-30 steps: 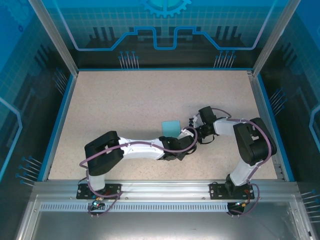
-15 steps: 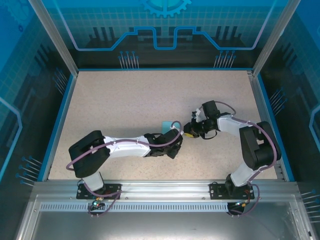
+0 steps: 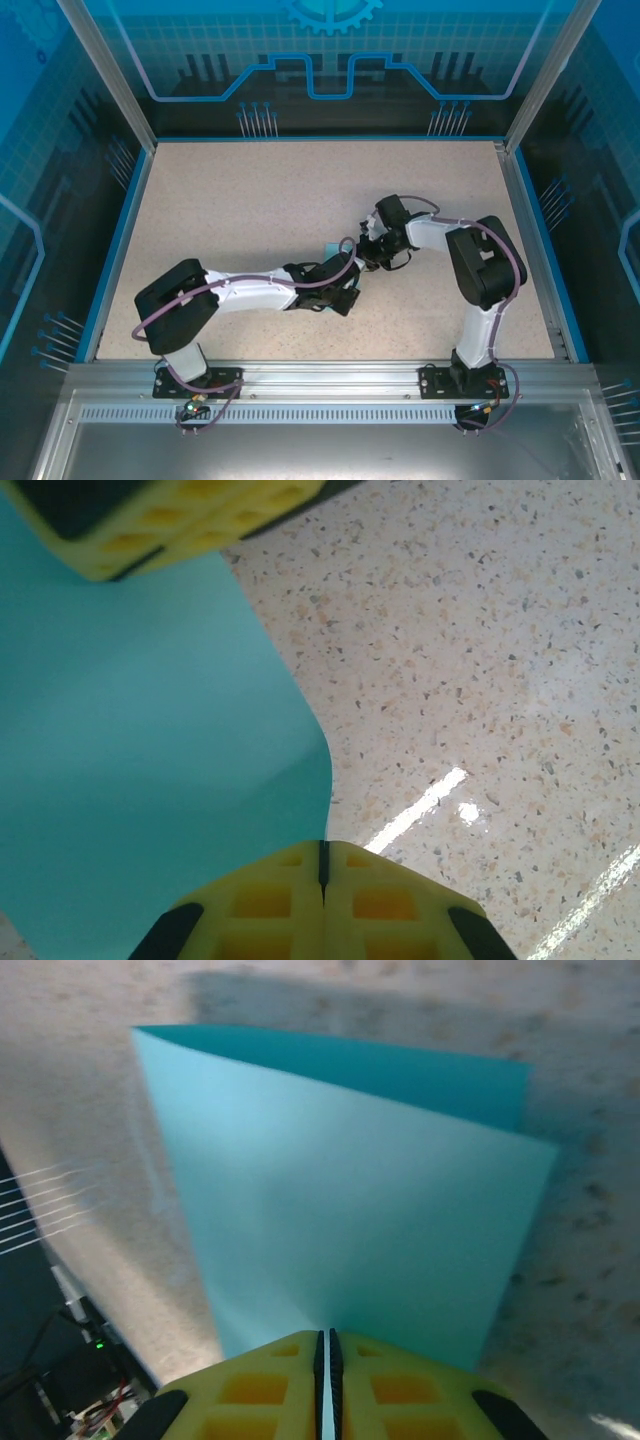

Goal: Fold a paper plane with a square sheet of paper (pick it up from the middle)
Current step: Third fold the triangle at the center of the table.

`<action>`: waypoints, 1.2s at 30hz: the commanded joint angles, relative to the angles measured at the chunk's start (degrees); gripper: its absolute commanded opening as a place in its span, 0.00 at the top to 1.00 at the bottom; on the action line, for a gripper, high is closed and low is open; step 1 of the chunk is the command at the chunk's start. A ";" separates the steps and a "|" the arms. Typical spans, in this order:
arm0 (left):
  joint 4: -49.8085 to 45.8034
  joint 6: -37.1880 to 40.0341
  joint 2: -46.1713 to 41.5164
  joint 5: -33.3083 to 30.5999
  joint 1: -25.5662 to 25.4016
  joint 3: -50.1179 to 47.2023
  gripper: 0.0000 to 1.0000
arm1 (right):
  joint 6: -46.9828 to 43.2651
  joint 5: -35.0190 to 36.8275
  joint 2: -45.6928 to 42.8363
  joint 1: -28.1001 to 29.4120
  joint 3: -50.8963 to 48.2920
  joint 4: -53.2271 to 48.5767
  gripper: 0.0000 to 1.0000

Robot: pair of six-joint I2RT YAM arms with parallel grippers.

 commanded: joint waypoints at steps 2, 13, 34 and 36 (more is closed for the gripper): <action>1.38 -1.14 -2.53 1.90 1.35 -1.61 1.00 | -3.00 2.40 2.89 1.02 2.00 -3.44 0.87; 3.89 -2.02 -2.97 6.67 7.04 -3.52 1.00 | -5.45 5.96 5.83 2.52 4.75 -7.37 0.87; 3.17 -1.01 -0.18 6.49 12.23 -2.69 1.00 | -5.23 5.86 5.03 2.69 4.79 -7.96 0.85; 2.77 -0.86 0.33 6.18 12.17 -2.42 1.00 | -5.32 5.83 4.95 2.71 4.84 -7.95 0.85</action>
